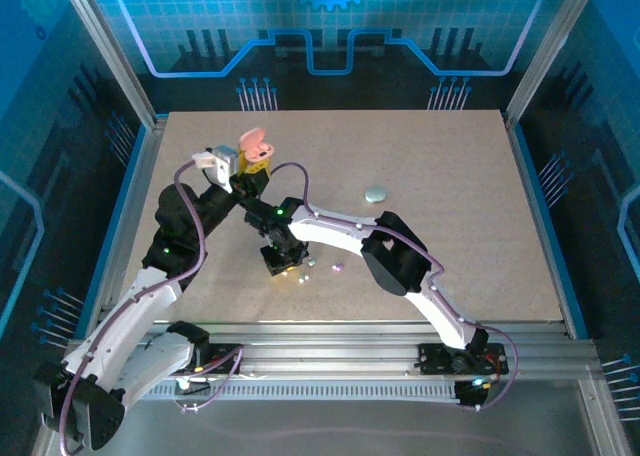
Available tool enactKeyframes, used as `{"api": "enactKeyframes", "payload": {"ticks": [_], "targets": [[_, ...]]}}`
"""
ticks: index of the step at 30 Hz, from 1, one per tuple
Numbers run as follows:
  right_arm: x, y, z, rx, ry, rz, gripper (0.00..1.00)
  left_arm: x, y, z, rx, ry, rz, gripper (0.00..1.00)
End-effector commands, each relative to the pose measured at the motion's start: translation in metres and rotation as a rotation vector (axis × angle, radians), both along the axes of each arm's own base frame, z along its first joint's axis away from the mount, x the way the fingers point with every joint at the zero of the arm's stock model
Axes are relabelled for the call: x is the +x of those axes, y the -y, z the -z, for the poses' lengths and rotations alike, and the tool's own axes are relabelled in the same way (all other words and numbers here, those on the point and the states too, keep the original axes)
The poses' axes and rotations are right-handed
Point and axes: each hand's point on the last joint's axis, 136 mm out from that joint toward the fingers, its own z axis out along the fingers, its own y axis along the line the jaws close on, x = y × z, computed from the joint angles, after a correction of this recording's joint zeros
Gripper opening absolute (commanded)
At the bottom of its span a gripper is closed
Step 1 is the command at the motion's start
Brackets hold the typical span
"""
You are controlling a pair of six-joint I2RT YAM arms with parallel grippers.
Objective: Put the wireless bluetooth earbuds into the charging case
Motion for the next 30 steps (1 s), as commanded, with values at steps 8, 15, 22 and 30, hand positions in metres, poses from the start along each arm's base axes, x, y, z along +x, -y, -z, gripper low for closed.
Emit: {"api": "enactKeyframes", "payload": {"ticks": [8, 15, 22, 30], "targets": [[0.006, 0.0, 0.0, -0.009, 0.055, 0.01, 0.32, -0.001, -0.004, -0.005, -0.012, 0.021, -0.01, 0.35], [0.005, 0.0, -0.001, -0.012, 0.056, 0.007, 0.33, -0.002, -0.004, -0.006, -0.013, 0.024, -0.009, 0.35], [0.01, 0.003, -0.012, -0.008, 0.099, 0.023, 0.32, -0.002, -0.004, -0.007, -0.013, 0.026, -0.009, 0.35], [0.006, 0.0, -0.007, -0.003, 0.075, 0.018, 0.32, -0.002, -0.004, -0.007, -0.011, 0.026, -0.009, 0.35]]}}
